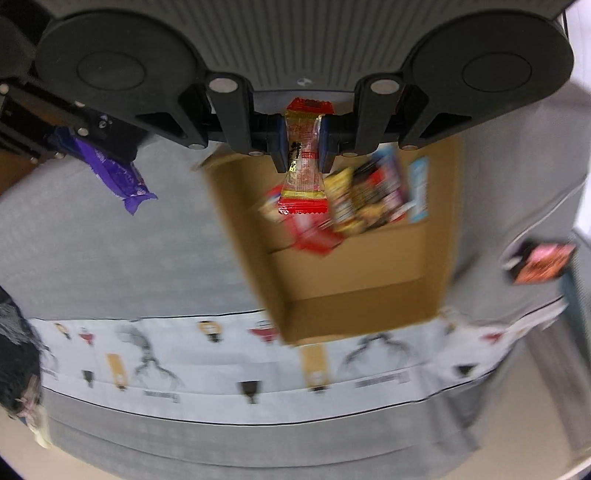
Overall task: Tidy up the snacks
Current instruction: 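Carry the orange-red candy and purple candy bar over the box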
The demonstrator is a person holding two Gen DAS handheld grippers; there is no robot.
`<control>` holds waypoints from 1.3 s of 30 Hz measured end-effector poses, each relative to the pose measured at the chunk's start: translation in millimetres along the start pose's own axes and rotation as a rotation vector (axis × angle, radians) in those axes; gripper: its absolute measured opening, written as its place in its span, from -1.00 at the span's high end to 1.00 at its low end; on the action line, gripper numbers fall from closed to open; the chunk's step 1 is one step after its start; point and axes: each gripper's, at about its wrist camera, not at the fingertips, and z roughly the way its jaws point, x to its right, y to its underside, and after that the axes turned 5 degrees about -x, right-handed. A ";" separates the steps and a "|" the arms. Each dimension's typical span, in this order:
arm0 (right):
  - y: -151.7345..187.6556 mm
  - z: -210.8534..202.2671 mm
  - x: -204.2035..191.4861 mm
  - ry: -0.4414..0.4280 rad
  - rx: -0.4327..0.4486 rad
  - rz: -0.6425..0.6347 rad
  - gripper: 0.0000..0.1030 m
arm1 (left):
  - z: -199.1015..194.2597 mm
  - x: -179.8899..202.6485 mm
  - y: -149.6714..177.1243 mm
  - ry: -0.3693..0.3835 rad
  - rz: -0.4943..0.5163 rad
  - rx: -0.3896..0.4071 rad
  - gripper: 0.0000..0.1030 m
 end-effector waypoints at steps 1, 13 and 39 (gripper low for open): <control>3.6 -1.8 -12.2 -0.011 -0.005 -0.027 0.67 | -4.0 -9.3 12.0 -0.011 -0.018 -0.001 0.64; 24.5 -25.3 -78.3 -0.038 -0.017 -0.226 0.67 | -27.5 -62.7 89.6 -0.016 -0.156 0.002 0.64; 24.5 -12.9 -79.4 -0.006 -0.061 -0.239 0.67 | -11.7 -63.1 81.1 0.026 -0.175 -0.011 0.64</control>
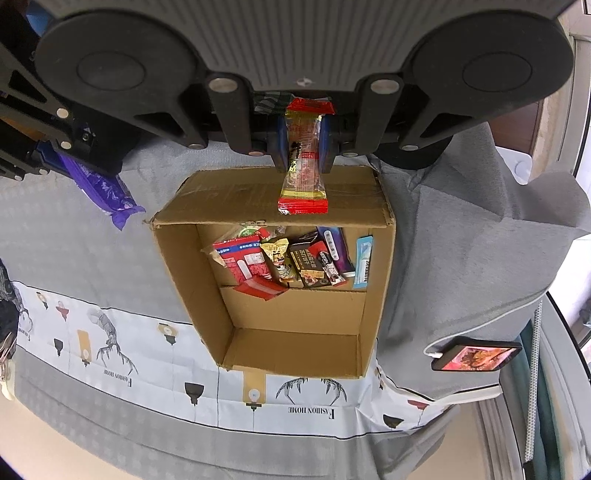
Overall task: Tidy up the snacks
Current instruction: 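Carry the orange-red candy and purple candy bar over the box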
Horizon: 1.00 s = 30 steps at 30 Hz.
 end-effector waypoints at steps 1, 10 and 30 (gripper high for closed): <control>0.1 1.4 0.8 0.000 -0.004 0.001 0.67 | 1.6 0.0 -1.4 0.000 0.000 -0.002 0.64; -8.0 18.2 9.9 0.010 -0.028 0.022 0.67 | 17.0 -3.2 -17.3 0.005 -0.002 -0.023 0.64; -78.7 90.3 31.6 -0.016 -0.015 0.050 0.67 | 59.0 -14.9 -114.1 0.010 -0.033 -0.007 0.64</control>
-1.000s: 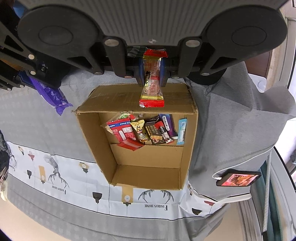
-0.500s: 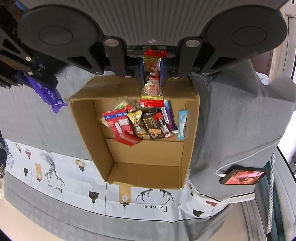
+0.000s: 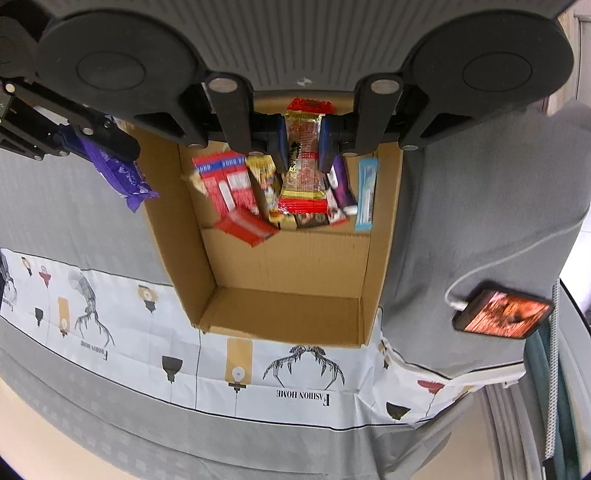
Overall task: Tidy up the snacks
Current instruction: 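Lower both candies into the box and open both grippers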
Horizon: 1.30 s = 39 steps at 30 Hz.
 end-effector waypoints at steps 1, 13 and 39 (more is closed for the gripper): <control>-4.6 5.7 1.6 0.001 0.003 -0.001 0.67 | 3.9 0.5 -5.0 -0.003 0.000 0.000 0.64; -38.2 73.5 23.1 -0.005 -0.022 0.030 0.67 | 67.1 2.7 -52.1 -0.029 0.009 -0.055 0.64; -18.8 50.3 23.4 0.101 -0.030 0.155 -0.85 | 57.7 -5.0 -19.5 -0.113 -0.009 -0.067 -1.00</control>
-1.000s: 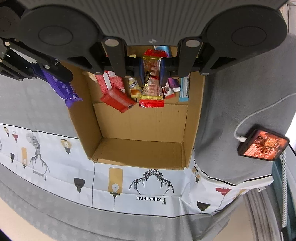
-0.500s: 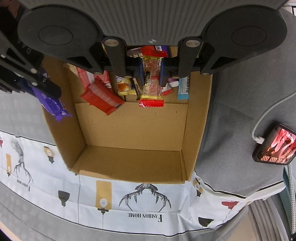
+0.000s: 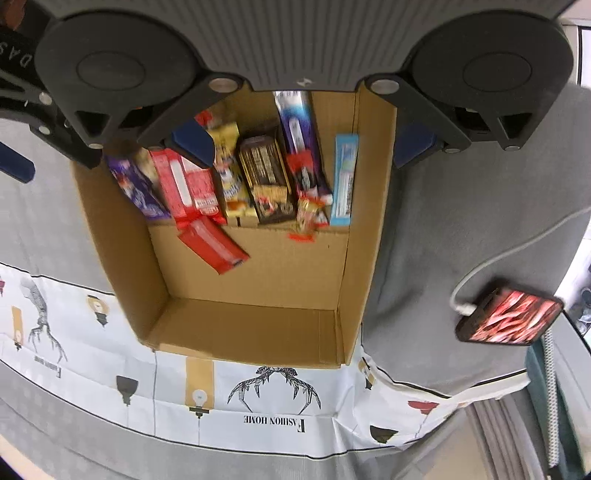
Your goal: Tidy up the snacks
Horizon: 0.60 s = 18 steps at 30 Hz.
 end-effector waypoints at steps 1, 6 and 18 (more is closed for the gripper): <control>5.2 -7.5 -0.8 0.008 0.008 0.006 -0.88 | -5.4 0.0 6.0 0.003 -0.002 0.001 -1.00; 36.7 -47.5 -6.8 0.058 0.069 0.031 -0.94 | -39.2 -1.3 42.7 0.011 0.005 0.033 -1.00; 78.4 -104.4 -27.5 0.056 0.118 -0.082 -0.99 | -94.6 -6.9 109.5 -0.036 0.027 0.116 -1.00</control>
